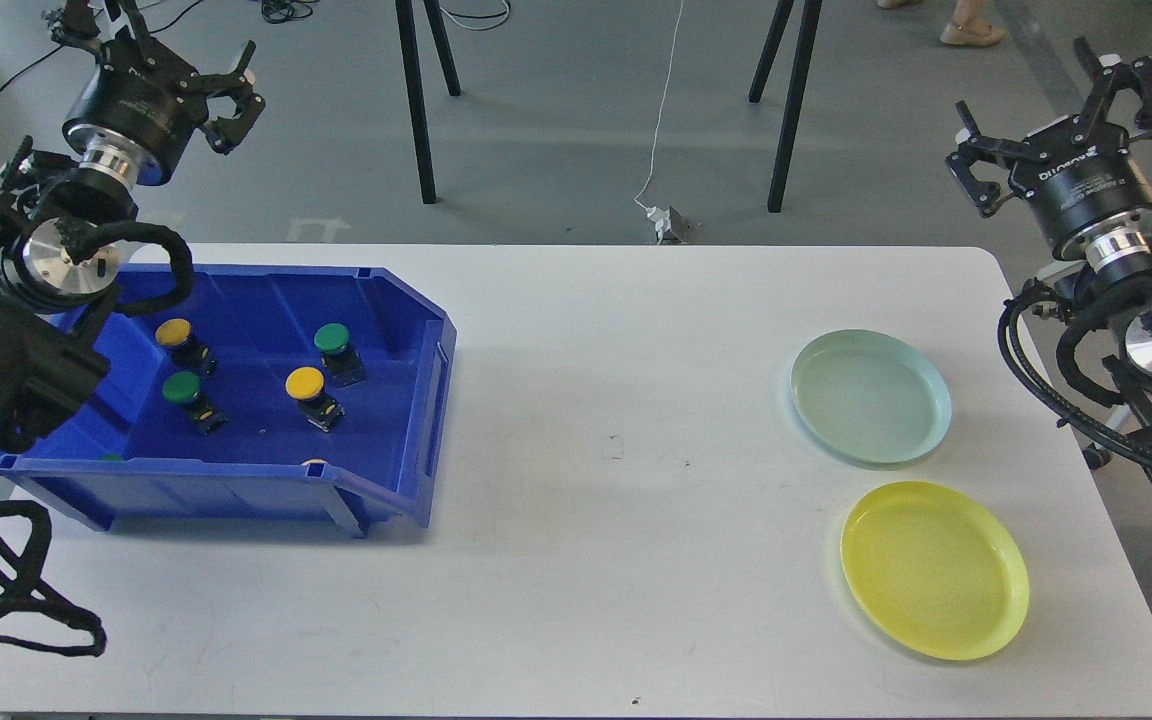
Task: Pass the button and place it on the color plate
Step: 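Move the left gripper over the blue bin toward the buttons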
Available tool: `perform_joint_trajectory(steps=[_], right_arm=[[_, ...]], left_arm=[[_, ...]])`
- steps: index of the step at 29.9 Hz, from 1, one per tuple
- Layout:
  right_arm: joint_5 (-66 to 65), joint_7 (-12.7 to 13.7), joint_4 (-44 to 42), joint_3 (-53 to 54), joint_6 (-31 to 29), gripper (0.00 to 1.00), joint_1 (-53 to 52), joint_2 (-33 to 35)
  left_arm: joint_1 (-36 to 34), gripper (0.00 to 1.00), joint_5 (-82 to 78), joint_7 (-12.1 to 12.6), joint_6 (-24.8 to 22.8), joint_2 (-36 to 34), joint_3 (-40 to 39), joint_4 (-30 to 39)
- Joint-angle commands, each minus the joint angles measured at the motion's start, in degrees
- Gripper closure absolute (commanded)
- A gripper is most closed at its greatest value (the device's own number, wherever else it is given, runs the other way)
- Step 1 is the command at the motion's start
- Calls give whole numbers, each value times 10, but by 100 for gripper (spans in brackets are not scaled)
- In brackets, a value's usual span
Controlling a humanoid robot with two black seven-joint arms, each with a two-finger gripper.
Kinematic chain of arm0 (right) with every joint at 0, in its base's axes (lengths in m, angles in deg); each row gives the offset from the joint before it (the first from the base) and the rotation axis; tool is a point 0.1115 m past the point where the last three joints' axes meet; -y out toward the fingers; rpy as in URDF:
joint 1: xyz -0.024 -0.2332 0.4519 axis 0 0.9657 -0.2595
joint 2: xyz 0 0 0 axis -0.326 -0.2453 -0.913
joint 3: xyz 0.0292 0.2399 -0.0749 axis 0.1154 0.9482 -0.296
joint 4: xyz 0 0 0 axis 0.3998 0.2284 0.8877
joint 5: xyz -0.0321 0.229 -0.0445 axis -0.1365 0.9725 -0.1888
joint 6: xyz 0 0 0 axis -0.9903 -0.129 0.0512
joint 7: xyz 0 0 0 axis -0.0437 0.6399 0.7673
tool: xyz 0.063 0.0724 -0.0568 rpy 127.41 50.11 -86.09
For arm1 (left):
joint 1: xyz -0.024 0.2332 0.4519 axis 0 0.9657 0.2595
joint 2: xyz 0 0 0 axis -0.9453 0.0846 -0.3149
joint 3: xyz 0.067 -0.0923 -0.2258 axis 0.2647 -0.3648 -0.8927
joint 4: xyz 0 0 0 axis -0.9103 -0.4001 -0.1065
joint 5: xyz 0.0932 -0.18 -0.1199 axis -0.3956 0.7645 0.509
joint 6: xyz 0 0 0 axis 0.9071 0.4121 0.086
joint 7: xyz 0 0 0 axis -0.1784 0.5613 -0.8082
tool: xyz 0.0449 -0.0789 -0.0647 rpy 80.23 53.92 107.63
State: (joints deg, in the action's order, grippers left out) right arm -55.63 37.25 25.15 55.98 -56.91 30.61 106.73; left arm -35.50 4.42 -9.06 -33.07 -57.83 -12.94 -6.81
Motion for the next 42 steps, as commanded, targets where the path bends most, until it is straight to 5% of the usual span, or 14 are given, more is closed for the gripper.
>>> perform_joint_trajectory(steps=[1,16,24,34,42], right_arm=[[0,0,0,0,0,1,-1,0],[0,0,-2,-1,0,1,-3,0],[0,0,-2,5,0,1,-14,11],[0,1,-1,3,0,1,-9,21],[0,0,-3,5,0,1,-4,22]], left_arm=[[0,0,0,-2,0,0,1,0],[-6,0,-38,-10,0,-12,2,19],[-6,1,-346,-20,0,-152,1,185],[28,4,-659,-22,0,-247,3,354],[68,4,-860,-25,0,-296,41,410]])
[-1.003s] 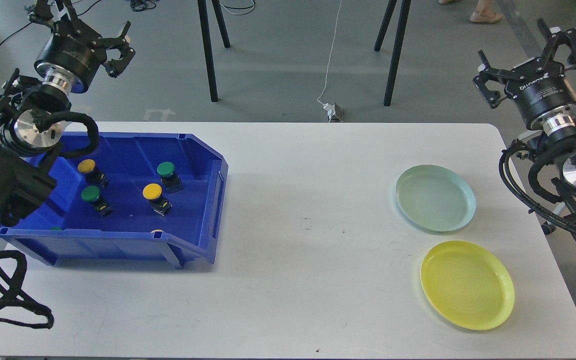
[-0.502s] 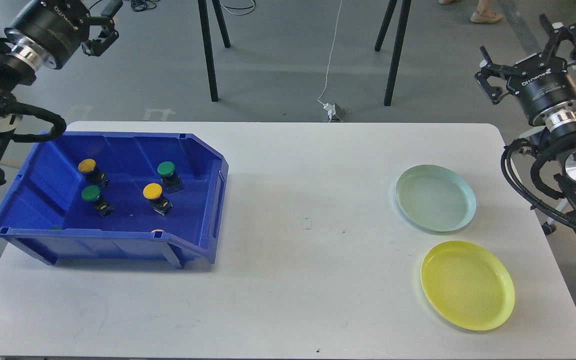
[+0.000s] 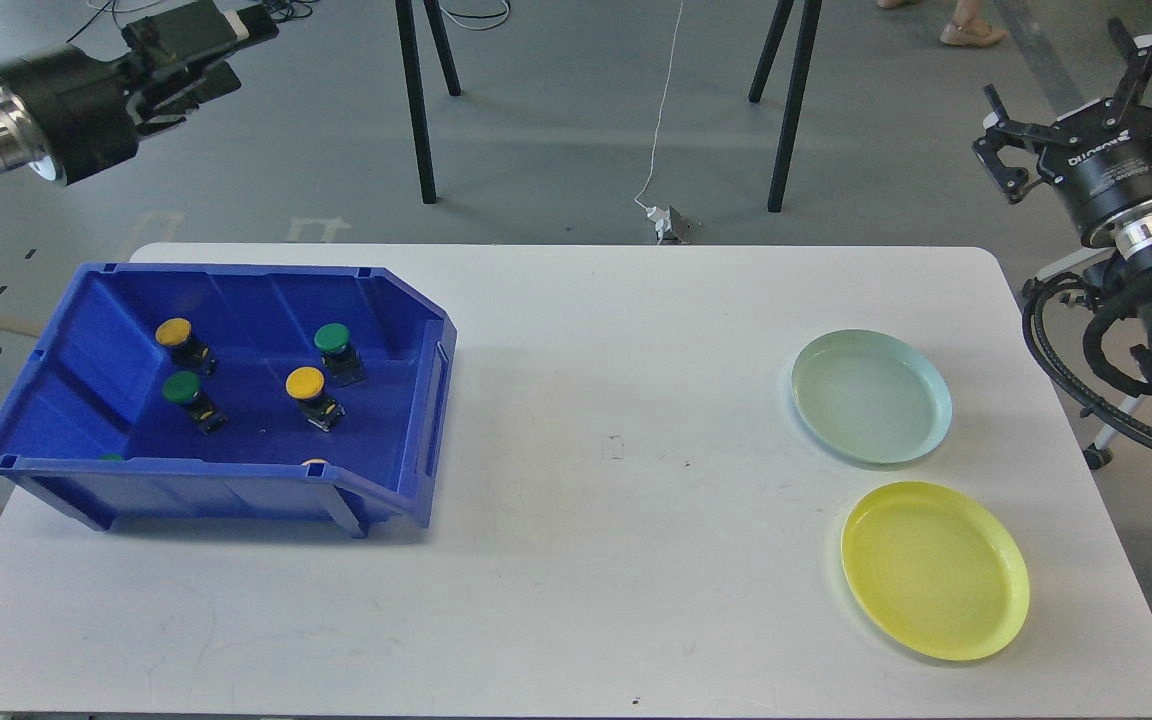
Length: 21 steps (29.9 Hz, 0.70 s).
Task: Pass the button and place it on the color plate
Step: 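Move the left gripper over the blue bin toward the buttons, then lower the left gripper into the bin and grasp the green-capped button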
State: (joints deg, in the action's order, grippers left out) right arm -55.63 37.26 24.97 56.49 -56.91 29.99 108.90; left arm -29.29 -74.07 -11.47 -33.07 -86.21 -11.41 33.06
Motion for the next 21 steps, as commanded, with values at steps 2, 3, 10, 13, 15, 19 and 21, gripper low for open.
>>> perform_joint_trajectory(steps=[2,3,10,13,15,19,21], right_arm=[[0,0,-2,0,0,1,2,0],[-1,0,-2,-1,0,1,2,0],[-2,0,-2,-2,0,1,7,-1],[-2,0,-2,-2,0,1,7,-1],[-4,0,-2,-3,0,1,7,-1],[-5,0,-2,-4,0,1,7,-1],[-5,0,-2,-4,0,1,7,-1]], left_arm=[[7,8,-122,-7,0,-16,51,11],[8,10,-138,-11,0,-17,57,10],[60,12,-255,-28,117,-49,167,0],[62,12,-296,-28,155,-48,211,-17],[62,12,-301,-28,167,-44,236,-38],[61,12,-305,-28,183,-32,272,-78],[60,12,-305,-28,190,-14,287,-107]])
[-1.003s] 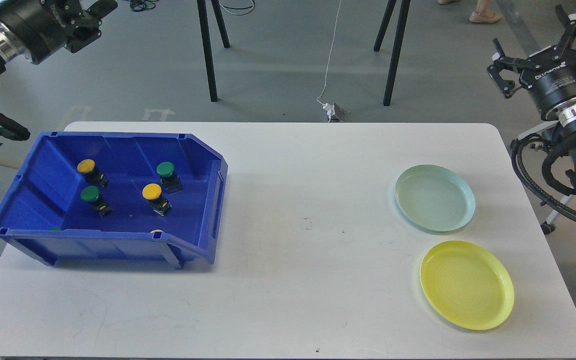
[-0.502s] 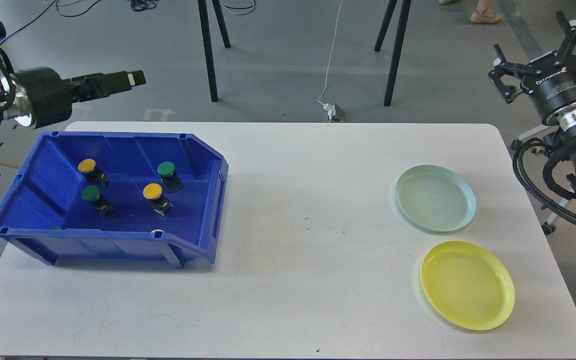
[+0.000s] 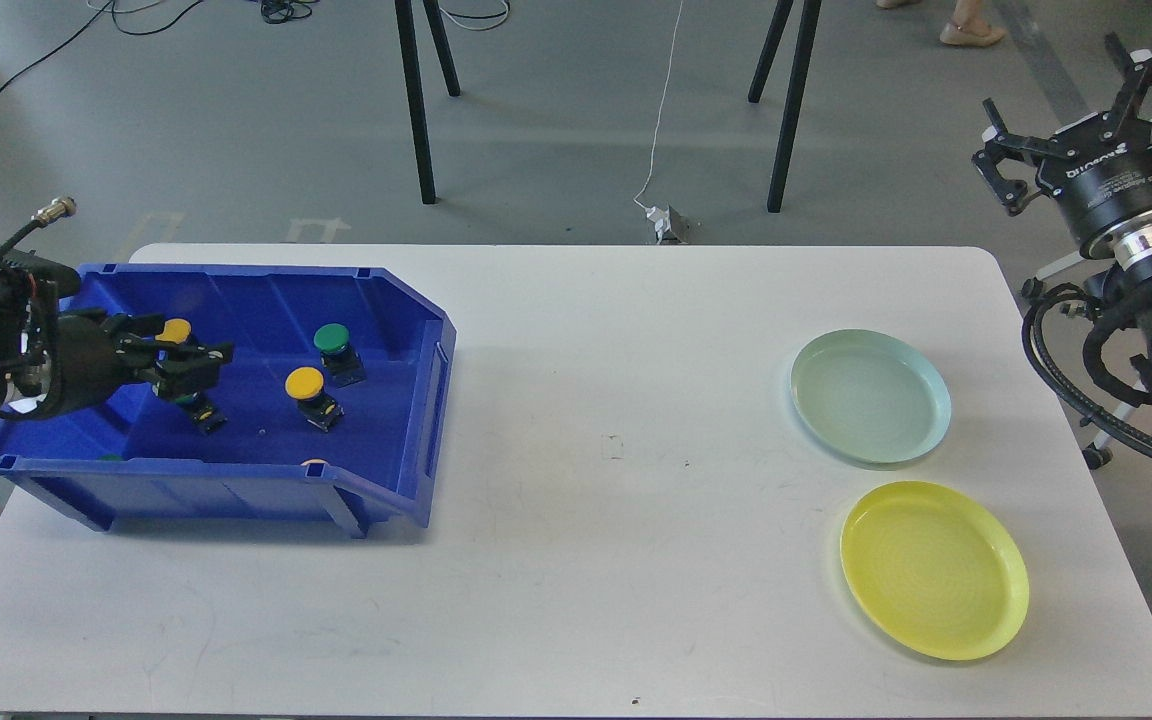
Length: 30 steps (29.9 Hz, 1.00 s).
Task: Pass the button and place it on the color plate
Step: 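Lower the left gripper into the bin and grasp the green-capped button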
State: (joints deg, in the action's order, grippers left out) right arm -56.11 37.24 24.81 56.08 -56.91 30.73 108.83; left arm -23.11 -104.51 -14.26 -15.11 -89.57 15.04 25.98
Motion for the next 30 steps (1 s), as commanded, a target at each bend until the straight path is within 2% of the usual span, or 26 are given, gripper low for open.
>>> perform_joint_trajectory(steps=[1,6,12,20,30], right_arm=[[0,0,0,0,0,1,0,0],[0,0,0,0,0,1,0,0],[-1,0,0,-2,0,1,0,-4],[-1,0,-2,-3,0,1,1,-3],[-5,0,-2,-10,0,1,1,-2]], left_arm=[[-1,12,0,0,12,34,28,-54],[-1,13,5,-18,13,77,30,-133],[-4,13,4,-27,13,102,30,-176],[-6,21,2,-51,13,132,31,-233],[-6,27,0,-55,13,139,31,-252]])
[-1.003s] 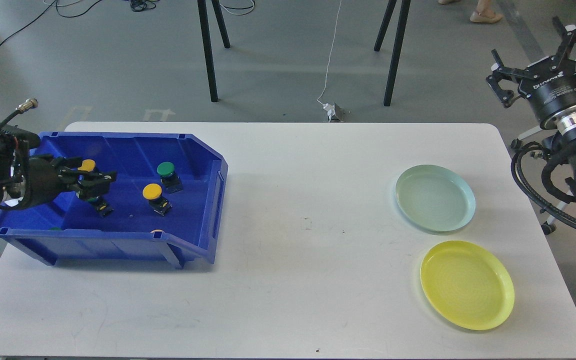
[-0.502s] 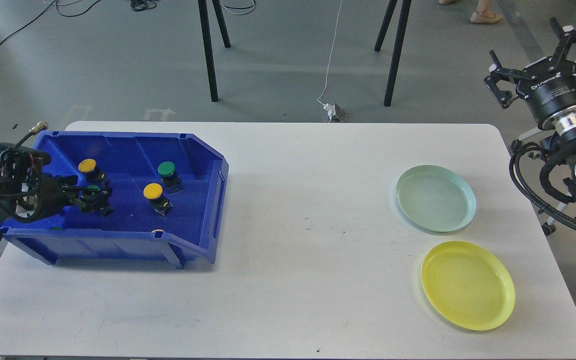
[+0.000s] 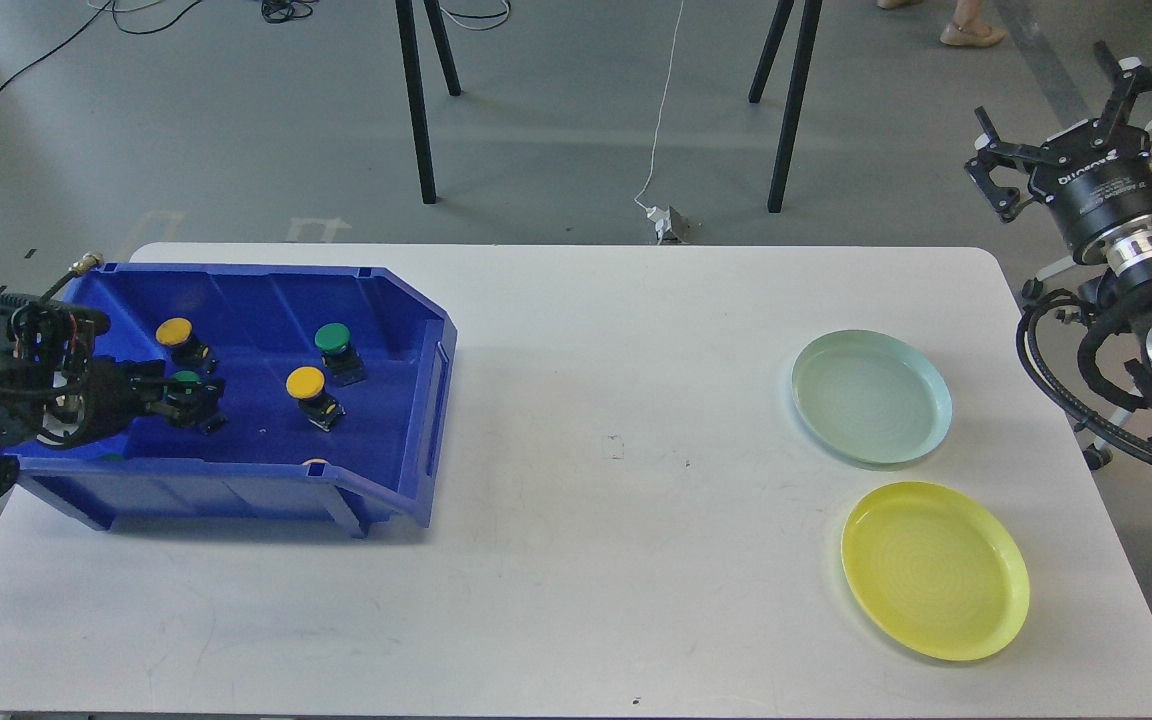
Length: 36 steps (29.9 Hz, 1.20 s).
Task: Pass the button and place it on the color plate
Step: 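Lower the left gripper into the bin and grasp the green-capped button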
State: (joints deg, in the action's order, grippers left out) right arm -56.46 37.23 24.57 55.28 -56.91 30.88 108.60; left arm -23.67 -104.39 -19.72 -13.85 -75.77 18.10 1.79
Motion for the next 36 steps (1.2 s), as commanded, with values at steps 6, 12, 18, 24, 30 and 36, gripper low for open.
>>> perform_joint_trajectory(steps=[6,12,18,24,30,36], right_arm=[[0,0,0,-3,0,1,-1,0],[-1,0,0,-3,0,1,-1,0],[-1,0,0,-3,0,1,-2,0],[-1,0,1,-3,0,1,-2,1],[-1,0,0,-3,0,1,-2,0],[0,-1,0,-3,0,1,-2,1]], left_arm=[[-5,31,2,-2,0,18,32,-46],[-5,40,9,-12,1,24,36,-52],[-19,43,9,-12,1,24,36,-52],[-22,43,9,-12,0,24,36,-52],[-21,43,8,-13,0,25,37,-52],[-19,49,7,-13,0,26,38,-52]])
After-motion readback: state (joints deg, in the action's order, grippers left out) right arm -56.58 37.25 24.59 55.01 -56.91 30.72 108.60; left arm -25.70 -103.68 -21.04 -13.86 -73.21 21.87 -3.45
